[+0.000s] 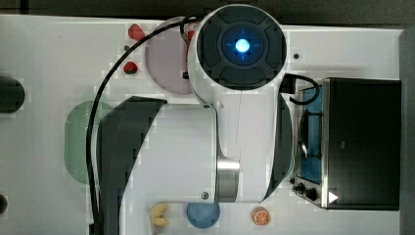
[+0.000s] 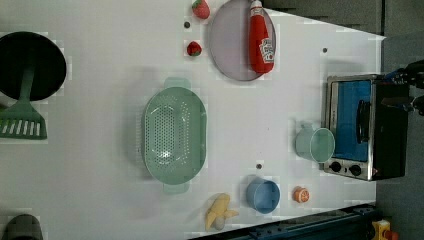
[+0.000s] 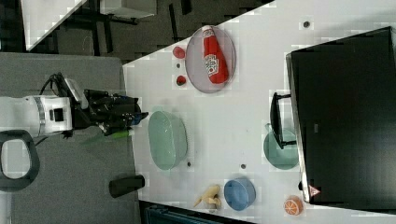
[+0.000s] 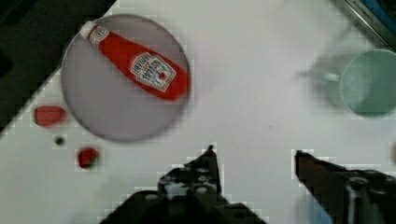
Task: Drag strainer left to right.
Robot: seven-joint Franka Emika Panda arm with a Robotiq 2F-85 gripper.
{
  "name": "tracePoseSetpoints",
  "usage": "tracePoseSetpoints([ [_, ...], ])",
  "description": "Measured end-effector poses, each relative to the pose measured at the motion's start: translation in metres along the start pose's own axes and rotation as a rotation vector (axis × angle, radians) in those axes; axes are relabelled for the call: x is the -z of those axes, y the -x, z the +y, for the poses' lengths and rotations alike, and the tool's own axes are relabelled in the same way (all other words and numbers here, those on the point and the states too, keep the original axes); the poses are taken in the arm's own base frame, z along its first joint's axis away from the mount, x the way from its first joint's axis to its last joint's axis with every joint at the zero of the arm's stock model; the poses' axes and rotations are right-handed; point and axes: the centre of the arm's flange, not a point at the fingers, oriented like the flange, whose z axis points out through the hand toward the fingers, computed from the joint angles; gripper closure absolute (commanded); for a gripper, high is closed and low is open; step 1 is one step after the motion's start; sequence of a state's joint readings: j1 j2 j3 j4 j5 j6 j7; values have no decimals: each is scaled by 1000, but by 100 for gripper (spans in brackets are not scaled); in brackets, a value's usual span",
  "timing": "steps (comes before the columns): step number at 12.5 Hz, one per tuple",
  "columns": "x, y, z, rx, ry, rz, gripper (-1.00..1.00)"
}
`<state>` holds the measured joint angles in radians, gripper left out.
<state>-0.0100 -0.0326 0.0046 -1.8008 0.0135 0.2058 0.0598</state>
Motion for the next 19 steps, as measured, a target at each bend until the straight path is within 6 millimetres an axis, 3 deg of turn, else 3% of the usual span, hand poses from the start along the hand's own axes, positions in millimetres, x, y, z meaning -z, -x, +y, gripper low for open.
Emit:
tracePoseSetpoints([
  [1,-6,21,28,-8,56,-20,-59],
  [2,5,41,57,-19,79,-15,-81],
  [3,25,57,80,-35,59,-5,-99],
  [4,53,71,95,-41,12,21,-100],
  [6,106,101,104,-17,-78,107,-100],
  [8,119,135,78,55,-92,132,-100],
  [9,108,156,53,102,-80,120,-100],
  [10,84,181,25,146,-37,100,-100],
  [14,-62,276,-73,183,133,-6,-100],
  [16,-132,318,-103,113,169,-56,-100],
  [18,-183,340,-119,-19,207,-99,-100],
  [19,-199,345,-125,-94,186,-105,-100],
])
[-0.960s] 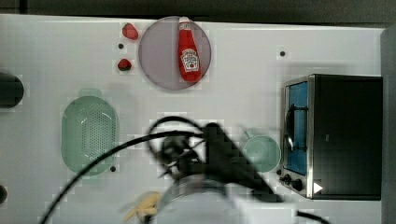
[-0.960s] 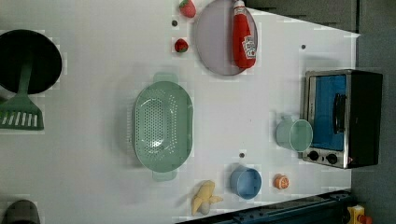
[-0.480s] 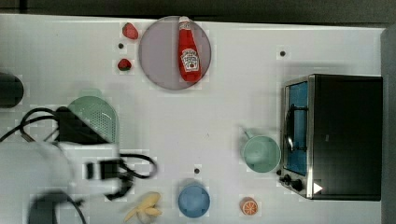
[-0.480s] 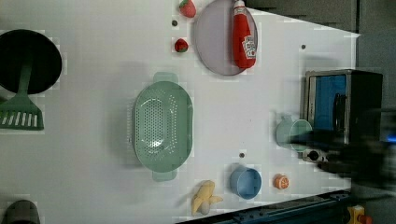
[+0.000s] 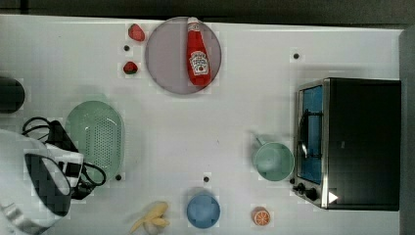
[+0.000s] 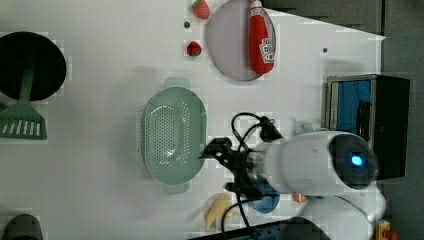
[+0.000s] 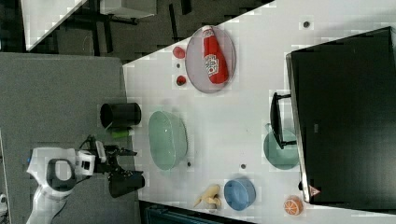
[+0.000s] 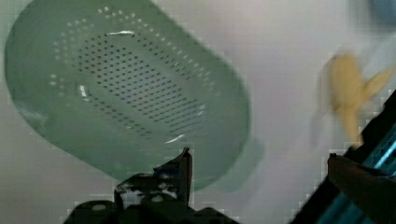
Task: Drag strainer left to right.
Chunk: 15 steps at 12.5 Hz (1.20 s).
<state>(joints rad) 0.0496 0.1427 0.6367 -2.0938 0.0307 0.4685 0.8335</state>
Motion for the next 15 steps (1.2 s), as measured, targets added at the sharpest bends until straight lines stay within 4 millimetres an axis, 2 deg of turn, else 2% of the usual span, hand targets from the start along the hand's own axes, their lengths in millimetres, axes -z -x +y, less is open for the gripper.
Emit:
tracePoseSetpoints([
  [4,-19,-13,-23,-331,-94,-33,-100],
  [7,-43,-26,-42,-438,-149,-60,-100],
  [10,-98,-29,-63,-470,-153,-132,-100],
  [11,-123,-31,-61,-483,-117,-145,-100],
  [13,-172,-35,-41,-499,-63,-152,-100],
  [15,-203,-47,-27,-511,-3,-130,-100],
])
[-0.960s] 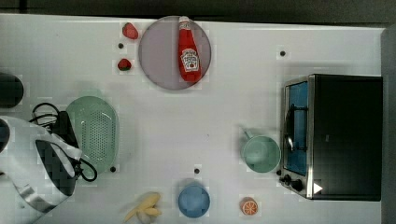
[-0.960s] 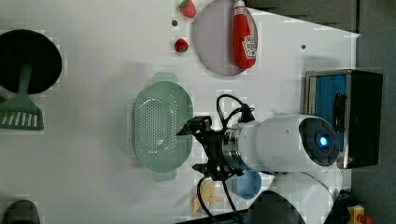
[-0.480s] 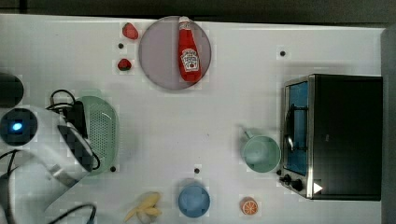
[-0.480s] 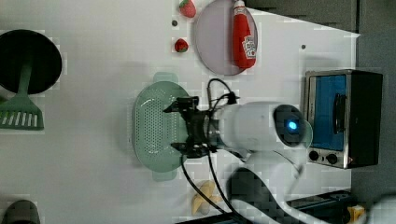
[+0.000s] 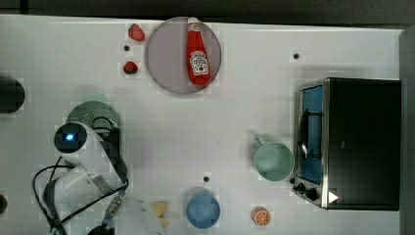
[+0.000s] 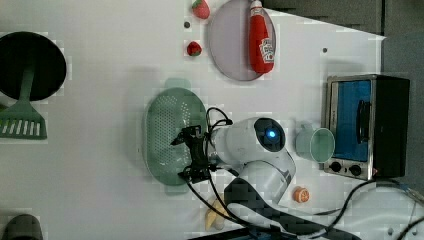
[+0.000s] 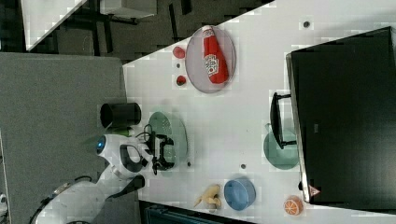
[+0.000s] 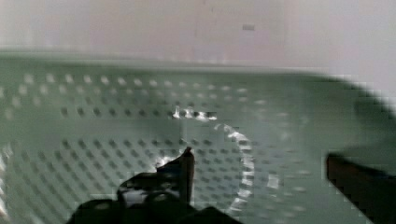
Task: Drag strainer left to right.
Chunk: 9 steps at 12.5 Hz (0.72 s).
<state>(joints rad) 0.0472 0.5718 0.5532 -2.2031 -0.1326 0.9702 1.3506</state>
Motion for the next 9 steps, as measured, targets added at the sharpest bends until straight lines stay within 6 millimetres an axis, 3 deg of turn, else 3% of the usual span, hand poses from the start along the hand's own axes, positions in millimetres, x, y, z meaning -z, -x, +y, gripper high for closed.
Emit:
tracePoseSetpoints([
  [5,-3,-15,-11,6,-86,0,-100],
  [9,-3,-43,-11,-31,-86,36,-100],
])
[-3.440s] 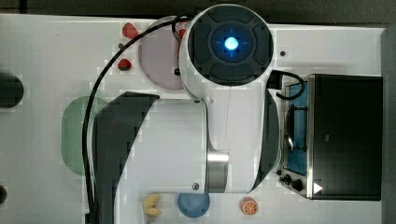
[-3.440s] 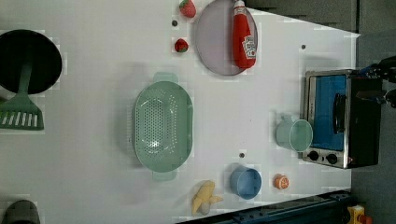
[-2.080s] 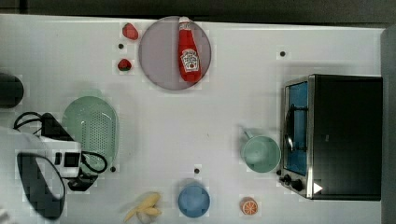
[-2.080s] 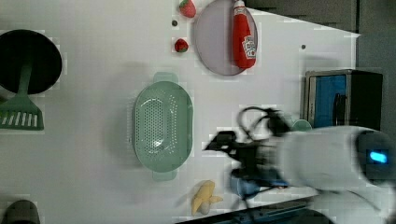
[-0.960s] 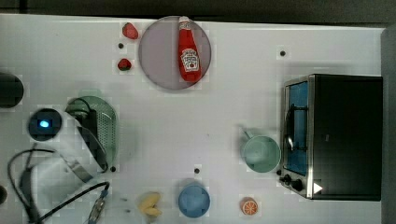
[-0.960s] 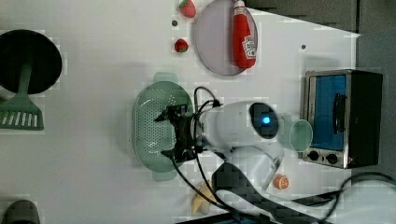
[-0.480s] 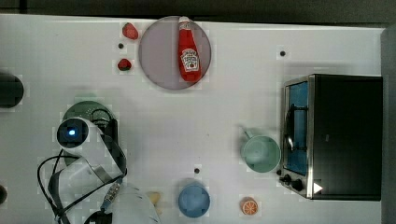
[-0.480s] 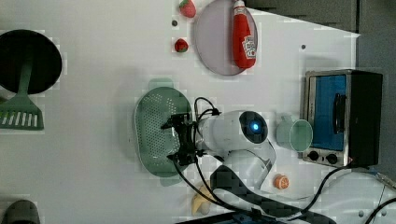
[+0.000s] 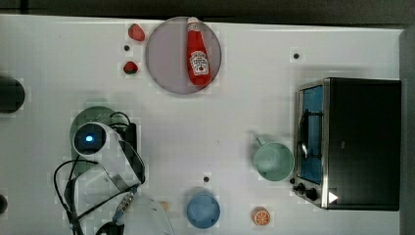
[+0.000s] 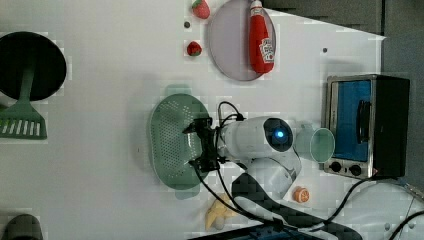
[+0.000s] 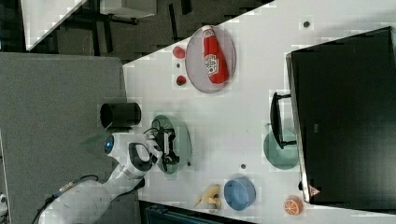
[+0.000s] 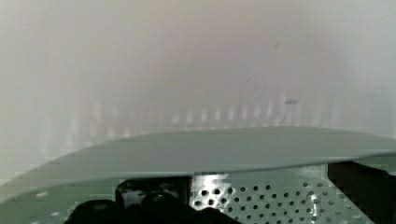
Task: Drag strainer left to right.
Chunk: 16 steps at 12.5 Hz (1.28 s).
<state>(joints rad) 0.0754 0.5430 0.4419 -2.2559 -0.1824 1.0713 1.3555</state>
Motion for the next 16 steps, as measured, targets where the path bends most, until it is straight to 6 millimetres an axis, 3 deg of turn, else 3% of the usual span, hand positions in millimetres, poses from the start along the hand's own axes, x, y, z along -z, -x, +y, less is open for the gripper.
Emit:
tracePoseSetpoints([
  [4,27,-32,-15,-54,-80,19,-100],
  [8,22,-68,-12,-79,-68,53,-100],
  [11,20,-115,-16,-104,-44,69,-100],
  [16,42,-192,-22,-123,-64,113,-100],
])
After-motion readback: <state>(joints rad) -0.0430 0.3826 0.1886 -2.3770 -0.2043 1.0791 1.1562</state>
